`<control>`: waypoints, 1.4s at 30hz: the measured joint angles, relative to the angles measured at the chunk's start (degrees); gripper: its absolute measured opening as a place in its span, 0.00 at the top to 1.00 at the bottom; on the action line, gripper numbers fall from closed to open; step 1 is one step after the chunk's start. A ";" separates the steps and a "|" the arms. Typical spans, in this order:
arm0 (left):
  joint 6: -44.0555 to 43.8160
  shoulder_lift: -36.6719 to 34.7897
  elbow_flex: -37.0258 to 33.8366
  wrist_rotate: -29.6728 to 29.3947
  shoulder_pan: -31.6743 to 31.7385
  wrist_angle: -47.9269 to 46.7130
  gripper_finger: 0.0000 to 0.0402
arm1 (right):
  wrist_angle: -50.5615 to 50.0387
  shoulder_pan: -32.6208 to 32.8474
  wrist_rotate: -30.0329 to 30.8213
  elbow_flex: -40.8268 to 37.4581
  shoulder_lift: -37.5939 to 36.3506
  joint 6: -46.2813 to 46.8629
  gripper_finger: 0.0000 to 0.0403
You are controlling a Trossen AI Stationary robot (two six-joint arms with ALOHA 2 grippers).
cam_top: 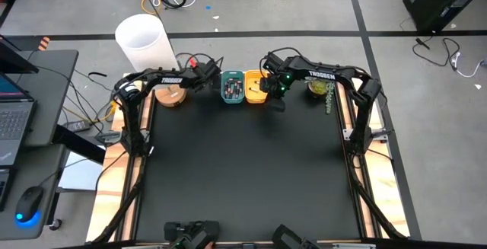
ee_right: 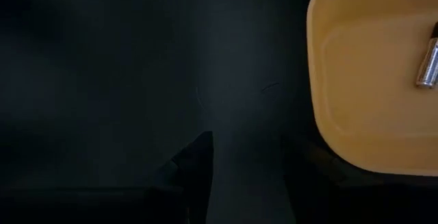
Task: Sort batteries
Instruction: Put the silver black battery into the yellow bin
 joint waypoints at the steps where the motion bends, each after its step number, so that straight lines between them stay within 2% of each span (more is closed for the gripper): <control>1: -0.82 0.00 -1.10 0.10 0.00 1.60 0.04 | 0.00 -0.13 0.00 0.00 0.00 -0.15 0.62; 10: -1.94 -0.02 -1.74 -0.72 0.41 4.29 0.08 | 0.00 -0.70 0.02 0.00 -0.02 -0.16 0.62; 14: 1.20 -0.02 -1.65 2.54 2.20 8.90 0.11 | 0.04 -0.70 0.02 0.00 -0.02 0.09 0.62; 18: 1.64 -0.09 -1.61 6.28 4.08 8.01 0.17 | -0.38 -0.70 0.02 0.00 -0.02 0.63 0.62; 27: 2.95 0.00 -1.52 4.85 4.46 6.22 0.25 | -0.26 -0.70 0.02 0.02 -0.04 0.69 0.62; 33: 6.01 0.42 -1.26 4.39 3.69 6.22 0.26 | -0.20 -0.70 0.02 0.02 -0.04 0.71 0.62; 42: 5.38 0.52 -1.26 3.95 3.63 6.69 0.29 | -0.18 -0.70 0.02 0.02 -0.04 0.73 0.62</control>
